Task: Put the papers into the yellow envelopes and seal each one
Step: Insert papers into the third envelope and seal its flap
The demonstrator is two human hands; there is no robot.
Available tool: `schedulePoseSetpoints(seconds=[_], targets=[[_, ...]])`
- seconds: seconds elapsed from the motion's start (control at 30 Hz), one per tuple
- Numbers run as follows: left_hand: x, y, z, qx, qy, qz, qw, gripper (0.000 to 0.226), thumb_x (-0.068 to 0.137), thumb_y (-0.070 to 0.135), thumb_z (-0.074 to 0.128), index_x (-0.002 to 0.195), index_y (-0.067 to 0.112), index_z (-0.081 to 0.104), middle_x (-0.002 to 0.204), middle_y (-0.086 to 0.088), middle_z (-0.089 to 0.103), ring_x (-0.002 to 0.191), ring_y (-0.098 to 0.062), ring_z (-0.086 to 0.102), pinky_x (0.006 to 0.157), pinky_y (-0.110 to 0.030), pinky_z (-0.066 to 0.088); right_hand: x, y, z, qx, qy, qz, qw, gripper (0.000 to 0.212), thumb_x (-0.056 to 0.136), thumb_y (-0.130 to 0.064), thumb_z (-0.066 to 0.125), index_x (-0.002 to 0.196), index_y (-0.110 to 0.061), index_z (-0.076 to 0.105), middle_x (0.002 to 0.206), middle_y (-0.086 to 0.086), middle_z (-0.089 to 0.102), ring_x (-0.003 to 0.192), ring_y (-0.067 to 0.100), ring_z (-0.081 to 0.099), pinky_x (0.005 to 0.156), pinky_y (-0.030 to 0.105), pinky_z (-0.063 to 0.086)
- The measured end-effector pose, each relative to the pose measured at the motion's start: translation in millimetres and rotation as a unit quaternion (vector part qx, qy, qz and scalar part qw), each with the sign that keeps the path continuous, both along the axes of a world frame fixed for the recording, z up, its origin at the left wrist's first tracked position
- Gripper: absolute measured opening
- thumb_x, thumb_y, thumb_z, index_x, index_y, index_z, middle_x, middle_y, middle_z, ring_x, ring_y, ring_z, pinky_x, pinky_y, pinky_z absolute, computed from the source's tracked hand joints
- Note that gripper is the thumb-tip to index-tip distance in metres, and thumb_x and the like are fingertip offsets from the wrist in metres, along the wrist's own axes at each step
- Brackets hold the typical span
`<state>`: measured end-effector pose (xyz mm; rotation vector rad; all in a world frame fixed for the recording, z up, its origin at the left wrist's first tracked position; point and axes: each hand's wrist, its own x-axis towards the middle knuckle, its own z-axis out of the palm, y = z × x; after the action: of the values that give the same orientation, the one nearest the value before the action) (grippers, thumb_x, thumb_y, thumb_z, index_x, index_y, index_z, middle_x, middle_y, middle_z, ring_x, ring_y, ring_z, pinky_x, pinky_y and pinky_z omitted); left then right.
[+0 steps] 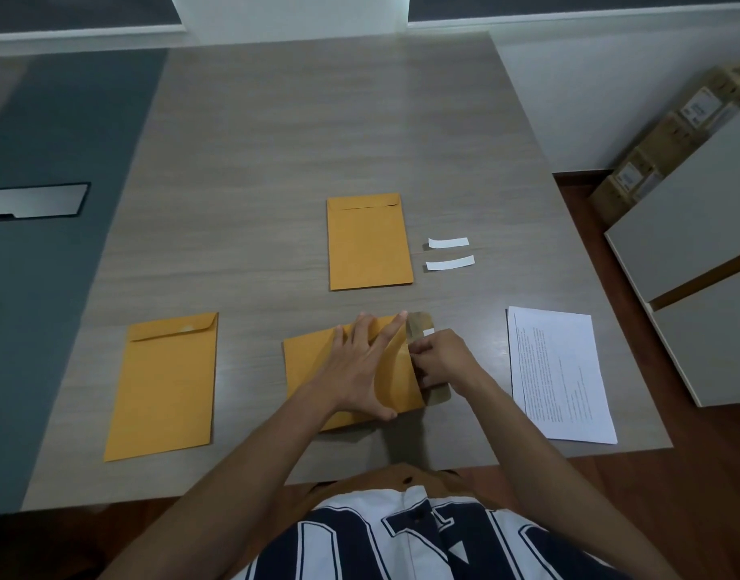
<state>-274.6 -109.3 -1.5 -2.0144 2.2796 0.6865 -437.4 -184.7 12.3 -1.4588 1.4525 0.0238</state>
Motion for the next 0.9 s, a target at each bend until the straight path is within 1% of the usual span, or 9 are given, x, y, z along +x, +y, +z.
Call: schedulePoseSetpoints(seconds=[0.07,0.13,0.27,0.33,0.4,0.47,0.53,0.7,0.9], targets=[[-1.0,0.4,-0.3,-0.005,-0.005,0.001,1.0,0.148,0.05,0.068,0.08,0.147,0.04,-0.028,0.153,-0.018,0.017,0.145,-0.036,0.011,0.115,-0.063,0.017,4.1,0.7,-2.8,-0.003,0.003,0.005,1.0,0.018,0.089,-0.006,0.06,0.095,-0.014,0.076,0.085,0.004,0.071,0.075,0.025,0.071,0.062,0.03,0.06],[0.1,0.1,-2.5,-0.008,-0.011,0.006,1.0,0.148,0.049,0.069,0.08,0.147,0.04,-0.027,0.152,-0.018,0.017,0.144,-0.036,0.012,0.114,-0.063,0.019,5.1,-0.6,-5.2,-0.002,0.002,0.007,1.0,0.018,0.09,-0.007,0.061,0.098,-0.014,0.076,0.086,0.003,0.071,0.075,0.024,0.071,0.06,0.027,0.059],[3.9,-1.7,-14.4,0.02,-0.047,0.002,0.999,0.143,0.051,0.071,0.078,0.149,0.04,-0.02,0.156,-0.016,0.008,0.147,-0.038,0.004,0.112,-0.064,0.02,-4.3,0.0,-13.3,-0.02,-0.037,-0.072,0.997,0.011,0.088,-0.007,0.069,0.097,-0.003,0.073,0.078,0.009,0.071,0.061,0.017,0.069,0.05,0.022,0.056],[4.8,-3.4,-23.3,0.058,-0.064,0.005,0.996,0.135,0.054,0.071,0.078,0.152,0.038,-0.007,0.159,-0.014,-0.001,0.148,-0.038,-0.003,0.113,-0.065,0.016,-12.3,-0.9,-24.0,-0.111,-0.016,-0.07,0.991,0.013,0.085,-0.011,0.074,0.096,-0.004,0.074,0.079,0.009,0.072,0.063,0.015,0.069,0.061,0.025,0.059],[1.8,-7.1,-29.4,0.082,-0.079,0.009,0.994,0.121,0.058,0.072,0.075,0.153,0.032,0.01,0.161,-0.01,-0.006,0.149,-0.036,-0.008,0.114,-0.064,0.014,-19.9,-0.3,-33.6,-0.168,0.015,-0.019,0.986,0.015,0.083,-0.014,0.075,0.098,-0.009,0.075,0.086,0.006,0.073,0.071,0.01,0.066,0.074,0.02,0.055],[-5.6,-12.5,-29.7,0.075,-0.079,0.023,0.994,0.107,0.066,0.071,0.071,0.151,0.025,0.025,0.163,-0.006,-0.002,0.149,-0.033,-0.006,0.115,-0.061,0.015,-22.8,-0.1,-41.8,-0.187,0.036,0.032,0.981,0.015,0.085,-0.016,0.073,0.099,-0.011,0.076,0.09,0.004,0.073,0.079,0.01,0.065,0.075,0.018,0.049],[-14.3,-19.1,-28.9,0.053,-0.073,0.03,0.995,0.096,0.072,0.063,0.072,0.148,0.02,0.032,0.163,-0.004,0.005,0.15,-0.029,0.0,0.117,-0.053,0.018,-20.7,-0.6,-46.2,-0.211,0.054,0.06,0.974,0.015,0.087,-0.016,0.07,0.101,-0.012,0.074,0.093,0.004,0.072,0.083,0.013,0.065,0.075,0.02,0.049],[-27.2,-29.2,-30.6,0.052,-0.1,0.031,0.993,0.102,0.071,0.053,0.079,0.151,0.023,0.024,0.161,-0.004,0.013,0.147,-0.025,0.013,0.112,-0.049,0.029,-12.1,-5.7,-47.4,-0.253,0.071,0.107,0.959,0.034,0.089,-0.016,0.067,0.123,-0.014,0.063,0.103,0.008,0.064,0.094,0.022,0.062,0.082,0.031,0.053],[-25.6,-31.3,-32.2,0.052,-0.108,0.029,0.992,0.104,0.07,0.055,0.079,0.151,0.023,0.024,0.16,-0.004,0.014,0.147,-0.025,0.013,0.112,-0.05,0.031,-7.1,-15.2,-55.8,-0.247,0.069,0.087,0.963,0.023,0.09,-0.017,0.067,0.111,-0.01,0.068,0.102,0.007,0.068,0.092,0.019,0.062,0.085,0.032,0.054]])
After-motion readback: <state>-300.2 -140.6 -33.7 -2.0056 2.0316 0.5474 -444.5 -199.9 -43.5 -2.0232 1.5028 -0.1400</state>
